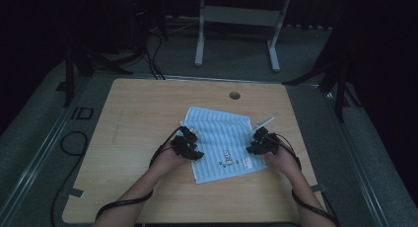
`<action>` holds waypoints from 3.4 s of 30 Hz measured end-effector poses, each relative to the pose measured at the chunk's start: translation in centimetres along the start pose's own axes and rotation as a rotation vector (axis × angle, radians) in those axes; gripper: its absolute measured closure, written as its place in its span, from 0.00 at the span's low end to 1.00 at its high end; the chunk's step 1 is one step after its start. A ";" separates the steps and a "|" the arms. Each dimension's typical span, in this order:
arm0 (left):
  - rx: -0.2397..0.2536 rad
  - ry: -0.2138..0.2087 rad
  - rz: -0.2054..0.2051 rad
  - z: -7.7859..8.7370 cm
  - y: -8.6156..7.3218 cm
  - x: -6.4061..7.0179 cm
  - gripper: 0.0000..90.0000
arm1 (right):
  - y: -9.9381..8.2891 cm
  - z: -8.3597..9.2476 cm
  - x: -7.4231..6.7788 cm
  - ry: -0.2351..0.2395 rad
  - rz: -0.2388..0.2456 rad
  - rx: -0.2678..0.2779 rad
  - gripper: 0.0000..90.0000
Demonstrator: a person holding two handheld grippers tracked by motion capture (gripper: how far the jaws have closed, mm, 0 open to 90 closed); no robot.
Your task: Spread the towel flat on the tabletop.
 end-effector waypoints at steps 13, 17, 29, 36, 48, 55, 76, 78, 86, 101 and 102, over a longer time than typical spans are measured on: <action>0.008 0.021 0.038 -1.6 3.4 -2.9 0.54 | 2.6 -1.0 3.2 -0.026 -0.063 -0.024 0.70; 0.011 0.007 0.039 -1.5 3.7 -2.9 0.52 | 2.8 -1.1 3.5 -0.020 -0.077 -0.033 0.69; -0.011 -0.045 -0.125 1.3 0.3 3.2 0.48 | -1.9 2.9 0.9 -0.011 0.059 -0.024 0.64; -0.051 -0.040 -0.131 0.1 -0.6 3.6 0.48 | -3.6 2.2 0.4 -0.012 0.082 -0.067 0.63; -0.046 0.034 -0.160 -0.1 -0.5 4.2 0.70 | -3.8 1.9 -0.1 -0.054 0.088 -0.065 0.89; -0.059 0.036 -0.125 -0.3 0.2 4.1 0.93 | -3.5 1.9 -0.1 -0.064 0.087 -0.081 0.95; 0.066 -0.037 -0.207 12.0 0.2 6.8 0.93 | -3.8 12.3 -5.1 -0.003 0.149 0.152 0.95; 0.058 -0.046 -0.229 12.4 -0.7 7.5 0.93 | -5.0 13.5 -7.4 -0.002 0.171 0.170 0.95; -0.039 -0.221 -0.282 13.6 -8.2 12.4 0.77 | -10.1 15.4 -15.2 0.196 0.226 0.182 0.80; -0.046 -0.119 -0.173 9.0 -6.2 6.8 0.73 | -6.3 10.3 -9.7 0.062 0.142 0.165 0.95; -0.028 -0.085 -0.152 8.3 -5.4 5.6 0.79 | -5.3 9.3 -8.8 0.046 0.142 0.152 0.99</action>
Point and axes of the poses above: each handheld gripper's, and its own axes: z roughly backward along the jaws, y roughly out of its top, x roughly to its right, the point moved 4 cm from there along -z, roughly forward along the jaws, and after that the axes turned 3 degrees about -x, right-handed, at the moved point
